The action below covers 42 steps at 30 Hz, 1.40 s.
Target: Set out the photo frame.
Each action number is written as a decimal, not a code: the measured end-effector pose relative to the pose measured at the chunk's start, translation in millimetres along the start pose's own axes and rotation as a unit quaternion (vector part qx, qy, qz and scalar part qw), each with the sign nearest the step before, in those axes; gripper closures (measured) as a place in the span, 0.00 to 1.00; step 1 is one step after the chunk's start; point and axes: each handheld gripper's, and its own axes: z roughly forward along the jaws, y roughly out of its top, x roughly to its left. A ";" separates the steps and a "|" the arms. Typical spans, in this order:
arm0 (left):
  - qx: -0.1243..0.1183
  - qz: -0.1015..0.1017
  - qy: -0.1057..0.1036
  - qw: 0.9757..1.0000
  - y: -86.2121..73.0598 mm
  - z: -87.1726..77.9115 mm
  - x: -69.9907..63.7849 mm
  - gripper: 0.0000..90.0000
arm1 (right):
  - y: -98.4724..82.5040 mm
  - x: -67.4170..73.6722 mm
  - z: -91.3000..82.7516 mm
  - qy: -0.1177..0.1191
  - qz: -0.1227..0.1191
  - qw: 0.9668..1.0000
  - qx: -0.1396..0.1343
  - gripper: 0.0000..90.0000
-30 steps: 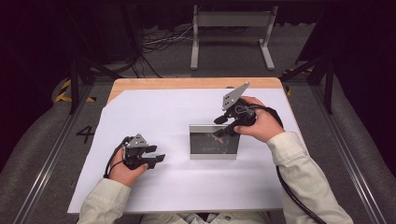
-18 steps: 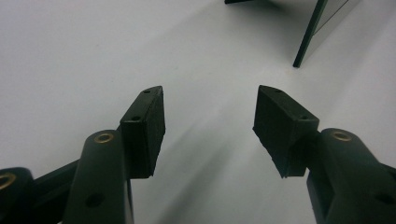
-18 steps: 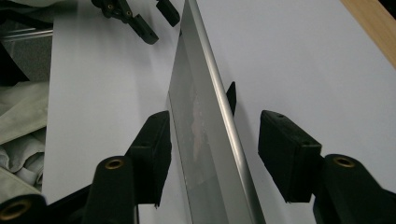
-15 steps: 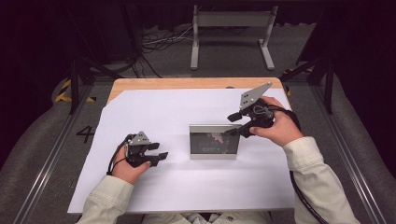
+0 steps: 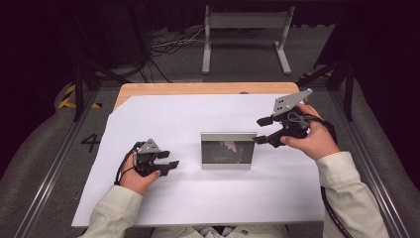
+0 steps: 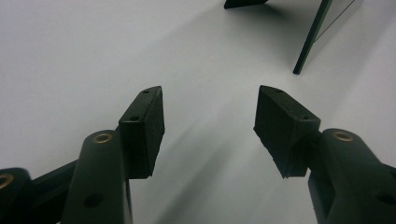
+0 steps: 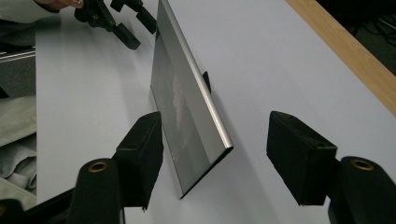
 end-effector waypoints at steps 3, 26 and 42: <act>-0.001 -0.001 0.000 1.000 0.1 -0.7 0.4 0.48 | -6.9 0.0 -3.6 -0.014 0.008 1.000 -0.013 0.39; -0.001 -0.006 0.006 1.000 -1.9 -0.2 2.4 0.47 | -70.9 -3.9 5.6 -0.037 0.072 0.996 -0.039 0.36; -0.005 -0.009 0.009 1.000 -2.2 -1.8 3.4 0.47 | -94.2 -2.4 22.6 -0.047 0.094 0.994 -0.020 0.35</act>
